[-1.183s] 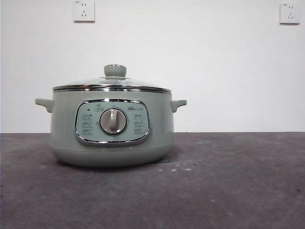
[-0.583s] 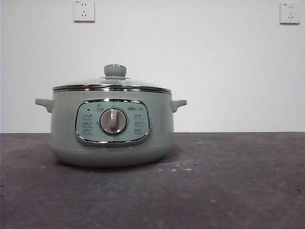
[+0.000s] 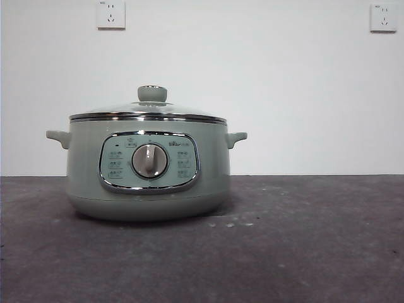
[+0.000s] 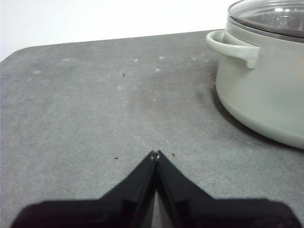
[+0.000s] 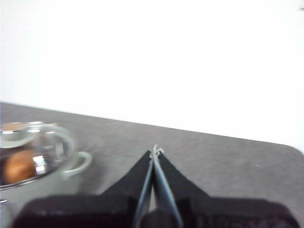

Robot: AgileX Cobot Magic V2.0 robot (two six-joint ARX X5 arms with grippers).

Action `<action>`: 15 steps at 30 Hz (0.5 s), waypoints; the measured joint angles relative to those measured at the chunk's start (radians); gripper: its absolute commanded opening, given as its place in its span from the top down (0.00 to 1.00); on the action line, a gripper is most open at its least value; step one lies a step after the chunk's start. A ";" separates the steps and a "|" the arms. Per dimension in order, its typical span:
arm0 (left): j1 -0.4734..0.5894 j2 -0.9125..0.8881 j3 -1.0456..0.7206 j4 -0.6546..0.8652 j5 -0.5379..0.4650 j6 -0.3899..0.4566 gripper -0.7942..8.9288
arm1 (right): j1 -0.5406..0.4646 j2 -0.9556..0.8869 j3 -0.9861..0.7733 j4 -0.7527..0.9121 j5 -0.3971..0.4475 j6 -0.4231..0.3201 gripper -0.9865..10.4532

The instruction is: Pick up the potato,open the lid,put the potato in the pot,close the lid

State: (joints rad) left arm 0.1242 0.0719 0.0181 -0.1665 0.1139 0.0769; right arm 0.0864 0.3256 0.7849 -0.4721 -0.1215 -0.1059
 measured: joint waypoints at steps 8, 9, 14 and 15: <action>0.000 0.000 0.000 0.000 0.000 0.000 0.92 | -0.034 -0.182 -0.499 0.360 0.016 -0.007 0.91; 0.000 0.000 0.000 0.000 0.000 0.000 0.92 | -0.034 -0.200 -0.547 0.384 0.017 -0.006 0.91; 0.000 0.000 0.000 0.000 0.000 0.000 0.92 | -0.034 -0.288 -0.730 0.392 0.017 -0.006 0.91; 0.000 0.000 0.000 0.000 0.000 0.000 0.92 | -0.034 -0.300 -0.747 0.392 0.017 -0.006 0.91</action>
State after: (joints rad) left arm 0.1242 0.0719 0.0181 -0.1665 0.1139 0.0769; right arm 0.0521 0.0254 0.0383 -0.0803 -0.1047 -0.1120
